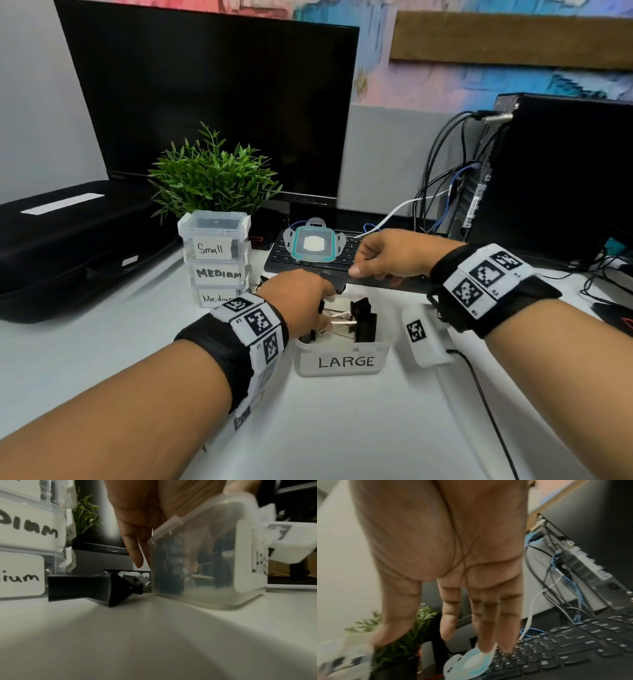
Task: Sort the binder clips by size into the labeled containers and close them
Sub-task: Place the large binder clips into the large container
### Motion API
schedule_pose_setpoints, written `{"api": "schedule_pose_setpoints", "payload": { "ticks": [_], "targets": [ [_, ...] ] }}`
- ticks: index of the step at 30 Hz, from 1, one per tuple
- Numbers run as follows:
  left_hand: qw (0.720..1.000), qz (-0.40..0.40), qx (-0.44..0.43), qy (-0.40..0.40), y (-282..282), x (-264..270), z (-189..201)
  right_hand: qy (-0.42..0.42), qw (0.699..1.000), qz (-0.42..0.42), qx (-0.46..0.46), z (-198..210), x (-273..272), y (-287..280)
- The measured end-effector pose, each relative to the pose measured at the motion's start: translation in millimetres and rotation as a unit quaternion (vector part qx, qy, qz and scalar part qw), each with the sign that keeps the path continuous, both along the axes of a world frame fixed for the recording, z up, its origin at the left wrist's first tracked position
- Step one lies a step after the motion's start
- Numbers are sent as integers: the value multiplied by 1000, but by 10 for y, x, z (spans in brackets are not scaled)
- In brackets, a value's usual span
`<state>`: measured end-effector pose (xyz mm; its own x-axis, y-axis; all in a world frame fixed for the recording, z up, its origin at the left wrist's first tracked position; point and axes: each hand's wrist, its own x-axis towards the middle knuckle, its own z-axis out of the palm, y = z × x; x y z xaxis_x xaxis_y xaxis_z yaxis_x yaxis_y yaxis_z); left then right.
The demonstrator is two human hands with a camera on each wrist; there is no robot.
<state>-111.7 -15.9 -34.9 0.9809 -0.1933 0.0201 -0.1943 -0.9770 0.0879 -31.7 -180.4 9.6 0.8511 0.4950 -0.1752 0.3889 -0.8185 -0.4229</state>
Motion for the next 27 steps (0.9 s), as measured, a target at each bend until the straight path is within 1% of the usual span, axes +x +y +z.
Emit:
{"api": "schedule_pose_setpoints", "payload": {
  "ticks": [1, 3, 4, 5, 8, 13, 15, 20, 22, 27],
  "targets": [
    [1000, -1, 0, 4, 1, 0, -1, -22, 1000, 4, -10, 5, 61, -13],
    [1000, -3, 2, 7, 0, -1, 1, -47, 991, 37, -116, -45, 157, -2],
    [1000, -2, 3, 7, 2, -1, 1, -41, 983, 58, -170, -96, 192, 17],
    [1000, -1, 4, 7, 3, 0, 1, -23, 975, 76, -205, -145, 217, 43],
    [1000, -3, 8, 9, 4, 5, 0, 9, 963, 119, -243, -253, 298, 123],
    [1000, -9, 17, 8, -6, 11, -3, -9, 935, 158, -318, -323, 301, 243],
    [1000, -9, 17, 11, -9, 17, -2, -9, 929, 160, -333, -358, 284, 267],
    [1000, -8, 14, 10, 1, 17, -19, -26, 941, 127, -312, -389, 275, 131],
    [1000, -6, 12, 9, 4, 20, -29, -32, 938, 120, -324, -388, 265, 7],
    [1000, -8, 23, 11, -4, 11, -21, -29, 928, 107, -356, -297, 47, -301]
  ]
}}
